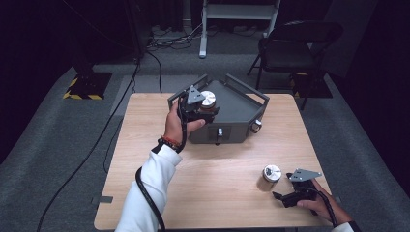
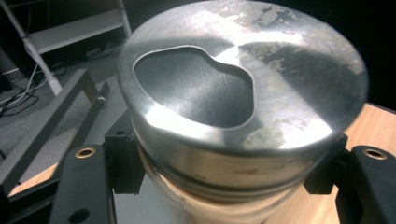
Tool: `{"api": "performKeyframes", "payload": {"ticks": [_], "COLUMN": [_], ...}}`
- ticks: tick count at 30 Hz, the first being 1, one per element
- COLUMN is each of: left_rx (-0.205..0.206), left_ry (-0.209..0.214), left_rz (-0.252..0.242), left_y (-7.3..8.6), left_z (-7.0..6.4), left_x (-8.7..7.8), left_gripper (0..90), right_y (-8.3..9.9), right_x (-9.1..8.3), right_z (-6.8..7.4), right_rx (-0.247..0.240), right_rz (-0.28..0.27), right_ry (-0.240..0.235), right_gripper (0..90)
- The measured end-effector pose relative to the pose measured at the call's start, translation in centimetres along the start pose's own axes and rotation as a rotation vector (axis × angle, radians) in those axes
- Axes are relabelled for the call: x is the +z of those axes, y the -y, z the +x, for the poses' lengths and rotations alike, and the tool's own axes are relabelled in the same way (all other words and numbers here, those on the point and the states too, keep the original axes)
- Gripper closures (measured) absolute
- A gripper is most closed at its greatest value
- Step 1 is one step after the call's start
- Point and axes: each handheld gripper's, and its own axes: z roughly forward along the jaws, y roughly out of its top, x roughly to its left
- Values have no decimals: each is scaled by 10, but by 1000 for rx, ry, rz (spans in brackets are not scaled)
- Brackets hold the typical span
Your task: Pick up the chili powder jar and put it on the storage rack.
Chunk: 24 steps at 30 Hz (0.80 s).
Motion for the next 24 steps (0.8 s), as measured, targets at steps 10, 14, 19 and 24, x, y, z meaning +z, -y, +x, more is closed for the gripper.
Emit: {"api": "performKeyframes", "payload": {"ticks": [10, 14, 19, 24], "left_rx": [-7, -15, -25, -15], "left_ry": [-29, -42, -57, -69], "left_rz": [8, 12, 37, 54], "left_y": [-15, -17, -19, -19], "left_z": [6, 8, 10, 9], "left_x": [19, 28, 38, 48], "left_gripper": [316, 316, 316, 316], "right_y": [0, 1, 1, 1], "right_x": [0, 0, 0, 0], "right_z": [0, 0, 0, 0], "right_rx": [1, 0, 0, -1], "right_rz": [-2, -3, -4, -6], "right_ry": [0, 0, 0, -1], "right_gripper": [0, 0, 0, 0]}}
